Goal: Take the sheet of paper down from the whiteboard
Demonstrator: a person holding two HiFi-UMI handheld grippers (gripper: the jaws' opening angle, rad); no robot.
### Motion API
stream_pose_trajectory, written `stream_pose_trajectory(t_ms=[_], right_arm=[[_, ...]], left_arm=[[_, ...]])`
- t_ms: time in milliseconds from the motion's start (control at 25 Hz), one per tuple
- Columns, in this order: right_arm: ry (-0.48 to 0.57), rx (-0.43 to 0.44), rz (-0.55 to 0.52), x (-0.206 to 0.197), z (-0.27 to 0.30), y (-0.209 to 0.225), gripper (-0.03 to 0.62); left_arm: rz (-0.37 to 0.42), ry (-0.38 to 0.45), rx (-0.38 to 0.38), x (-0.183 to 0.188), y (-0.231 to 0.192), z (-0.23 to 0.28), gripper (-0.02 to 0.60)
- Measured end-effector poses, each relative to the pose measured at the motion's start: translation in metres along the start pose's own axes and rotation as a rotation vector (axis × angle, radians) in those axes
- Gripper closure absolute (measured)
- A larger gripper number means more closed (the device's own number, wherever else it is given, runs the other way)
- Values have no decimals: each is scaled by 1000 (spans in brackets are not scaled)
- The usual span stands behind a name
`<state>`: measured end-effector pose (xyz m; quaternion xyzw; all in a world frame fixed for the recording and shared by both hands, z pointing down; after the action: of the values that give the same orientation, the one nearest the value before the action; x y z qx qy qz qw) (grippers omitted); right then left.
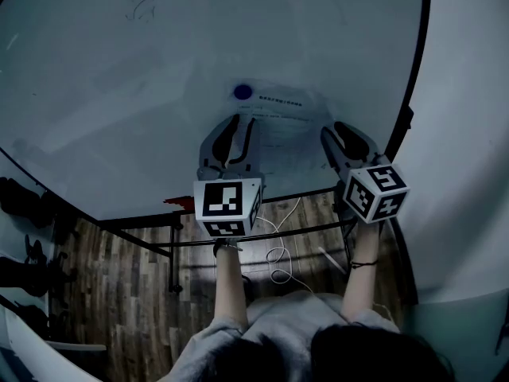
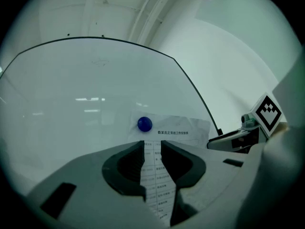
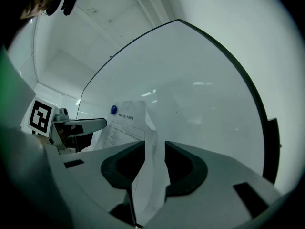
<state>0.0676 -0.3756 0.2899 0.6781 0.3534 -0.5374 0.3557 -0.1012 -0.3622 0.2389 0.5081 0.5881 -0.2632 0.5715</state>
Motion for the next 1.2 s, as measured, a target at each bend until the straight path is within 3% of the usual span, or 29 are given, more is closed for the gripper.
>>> stream_pose_trajectory(t_ms=[400,1200], right_arm=[[13,46,-1,4,11,-2,487],[46,115,19,11,22,-7,507]], left_arm=[[97,28,57,29,-9,15,474],[258,-5,150,34,-7,31,472]])
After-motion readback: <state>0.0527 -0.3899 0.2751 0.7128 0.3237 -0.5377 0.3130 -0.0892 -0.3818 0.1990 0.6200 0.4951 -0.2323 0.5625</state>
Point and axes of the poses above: the fingertips, and each gripper's own axes: z forward along the fingers, y to its right, x out of its top, the point moved 2 cm from there along -z, backward along the fingers, and after that the axes turned 4 degrees about y, right-handed, at the moved point
